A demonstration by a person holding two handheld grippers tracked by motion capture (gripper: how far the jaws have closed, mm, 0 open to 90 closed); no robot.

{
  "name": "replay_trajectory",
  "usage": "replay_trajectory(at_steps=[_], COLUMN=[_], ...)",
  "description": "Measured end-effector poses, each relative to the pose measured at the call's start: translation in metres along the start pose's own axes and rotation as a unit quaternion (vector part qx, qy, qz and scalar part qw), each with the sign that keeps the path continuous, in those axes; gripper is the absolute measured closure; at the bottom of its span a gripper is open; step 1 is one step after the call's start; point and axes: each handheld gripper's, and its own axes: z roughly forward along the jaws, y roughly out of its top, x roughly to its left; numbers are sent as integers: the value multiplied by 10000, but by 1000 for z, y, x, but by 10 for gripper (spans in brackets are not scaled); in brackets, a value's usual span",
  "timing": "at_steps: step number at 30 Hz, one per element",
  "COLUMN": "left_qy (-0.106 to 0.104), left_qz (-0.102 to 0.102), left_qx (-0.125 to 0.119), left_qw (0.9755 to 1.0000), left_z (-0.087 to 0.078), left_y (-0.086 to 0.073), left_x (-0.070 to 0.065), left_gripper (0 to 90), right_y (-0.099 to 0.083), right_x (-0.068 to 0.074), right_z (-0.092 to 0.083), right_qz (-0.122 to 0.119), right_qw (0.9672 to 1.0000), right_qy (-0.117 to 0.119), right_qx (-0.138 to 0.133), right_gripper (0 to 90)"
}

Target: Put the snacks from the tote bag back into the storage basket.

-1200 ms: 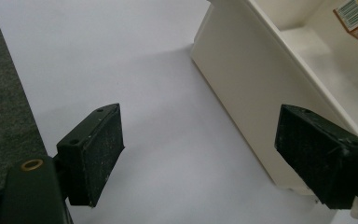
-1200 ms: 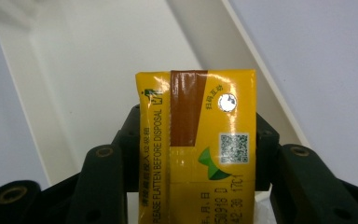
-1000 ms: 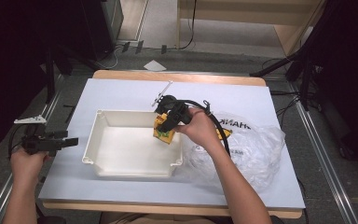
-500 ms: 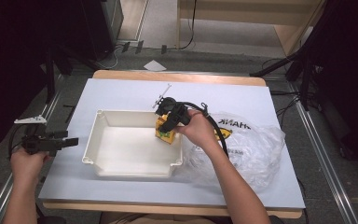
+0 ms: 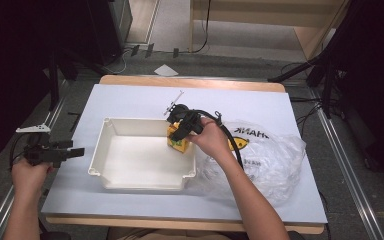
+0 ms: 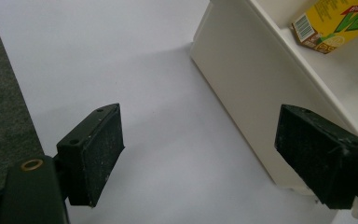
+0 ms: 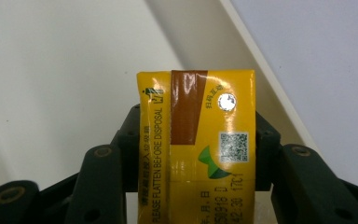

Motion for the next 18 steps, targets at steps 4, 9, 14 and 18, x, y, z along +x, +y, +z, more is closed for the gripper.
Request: replay_trajectory(at_steps=[4,9,14,18], left_qy=[-2,6,11,-2], left_qz=[-22,-16,-14,8], left_qx=[-6,7,52,70], left_qw=[10000,10000,10000,10000], left_z=[0,1,2,3], left_y=[0,0,0,0], left_x=[1,0,0,0], left_gripper=[162,162,162,162], right_y=[0,-2,-3,-5], right_x=[1,-1,-4,-9], right_z=[1,3,1,-8], right_qz=[25,30,136,292], right_qw=[10000,9999,9996,9984], right_qy=[-51,-27,20,155], right_qx=[-20,-157,-240,-455], right_gripper=[529,523,477,458])
